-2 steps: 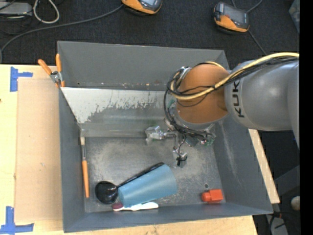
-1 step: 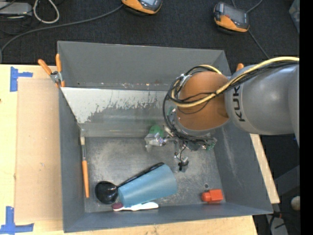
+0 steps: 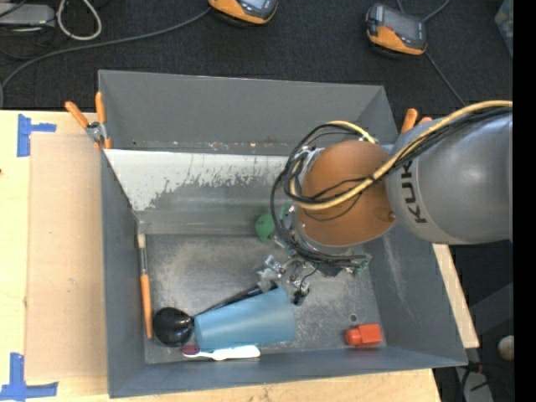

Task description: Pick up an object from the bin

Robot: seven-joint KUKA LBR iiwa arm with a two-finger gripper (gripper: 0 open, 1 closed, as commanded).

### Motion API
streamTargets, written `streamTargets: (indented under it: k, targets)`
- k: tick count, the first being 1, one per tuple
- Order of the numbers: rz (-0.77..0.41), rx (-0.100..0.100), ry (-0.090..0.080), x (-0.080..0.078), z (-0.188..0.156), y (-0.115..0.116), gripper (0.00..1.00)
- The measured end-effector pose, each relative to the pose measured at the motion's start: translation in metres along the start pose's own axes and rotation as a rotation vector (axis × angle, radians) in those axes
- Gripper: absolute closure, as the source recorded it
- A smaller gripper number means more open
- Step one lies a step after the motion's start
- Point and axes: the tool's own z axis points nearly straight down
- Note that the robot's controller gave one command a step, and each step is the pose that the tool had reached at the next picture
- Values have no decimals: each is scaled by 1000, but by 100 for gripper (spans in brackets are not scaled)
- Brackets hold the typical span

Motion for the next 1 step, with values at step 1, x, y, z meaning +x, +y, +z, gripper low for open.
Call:
streamTargets:
  k: [1]
  targets:
    - [0, 0, 0, 0, 0, 0, 100]
